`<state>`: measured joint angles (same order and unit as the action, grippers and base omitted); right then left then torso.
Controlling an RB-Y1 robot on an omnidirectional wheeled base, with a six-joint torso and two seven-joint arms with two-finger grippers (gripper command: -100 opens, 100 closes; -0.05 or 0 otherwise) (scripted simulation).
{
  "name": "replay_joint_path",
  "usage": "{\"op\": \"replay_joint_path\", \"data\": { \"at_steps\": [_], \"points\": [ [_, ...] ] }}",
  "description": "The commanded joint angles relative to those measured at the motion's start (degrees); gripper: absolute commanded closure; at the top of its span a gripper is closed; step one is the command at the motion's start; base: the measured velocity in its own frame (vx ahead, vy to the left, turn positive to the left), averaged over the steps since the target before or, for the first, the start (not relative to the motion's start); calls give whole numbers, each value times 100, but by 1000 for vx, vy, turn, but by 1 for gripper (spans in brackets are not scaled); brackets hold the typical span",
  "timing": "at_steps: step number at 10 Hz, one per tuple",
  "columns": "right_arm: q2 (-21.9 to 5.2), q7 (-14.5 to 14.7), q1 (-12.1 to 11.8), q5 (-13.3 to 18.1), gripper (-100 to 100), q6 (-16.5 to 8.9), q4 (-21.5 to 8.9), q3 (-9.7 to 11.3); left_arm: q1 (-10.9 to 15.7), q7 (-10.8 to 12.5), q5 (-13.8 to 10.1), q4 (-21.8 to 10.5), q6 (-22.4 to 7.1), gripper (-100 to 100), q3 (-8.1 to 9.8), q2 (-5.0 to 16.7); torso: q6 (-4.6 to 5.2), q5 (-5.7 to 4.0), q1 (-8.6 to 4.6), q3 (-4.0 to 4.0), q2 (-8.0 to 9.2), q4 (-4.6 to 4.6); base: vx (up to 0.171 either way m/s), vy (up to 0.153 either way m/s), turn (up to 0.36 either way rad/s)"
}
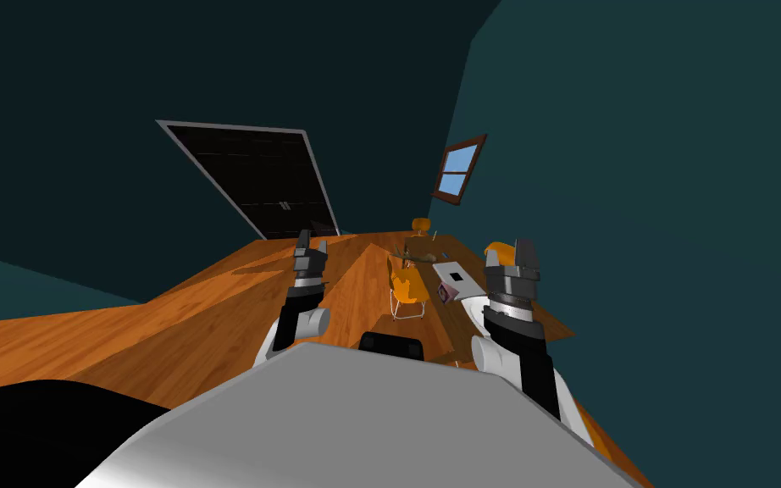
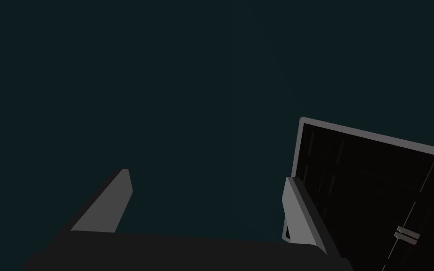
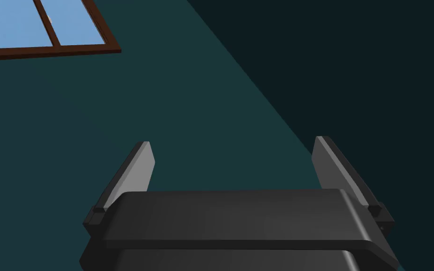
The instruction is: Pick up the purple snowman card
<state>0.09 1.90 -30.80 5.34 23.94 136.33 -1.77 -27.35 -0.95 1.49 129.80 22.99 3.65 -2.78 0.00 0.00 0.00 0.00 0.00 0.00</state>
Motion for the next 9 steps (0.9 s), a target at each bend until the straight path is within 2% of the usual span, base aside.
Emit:
{"op": "replay_joint_path", "data": {
  "at_steps": [1,4,8,9],
  "points": [
    [-269,-5,-134,31,-100,-107,-46,-78,0,0,0,0,0,0,0,0,0,0,0,0,0,0,56,27,139],
    [-585,-9,-452,109,-100,-356,-163,-253,-1,0,0,0,0,0,0,0,-1,4,20,-28,-49,-11,125,53,131],
    [-890,14,-1090,289,-100,-835,-406,-557,-2,0,0,1,0,0,0,0,-1,6,25,-41,-70,-16,175,59,197],
    [-890,14,-1090,289,-100,-835,-406,-557,-2,0,0,1,0,0,0,0,-1,6,26,-42,-73,-17,116,24,72]
  ]
}}
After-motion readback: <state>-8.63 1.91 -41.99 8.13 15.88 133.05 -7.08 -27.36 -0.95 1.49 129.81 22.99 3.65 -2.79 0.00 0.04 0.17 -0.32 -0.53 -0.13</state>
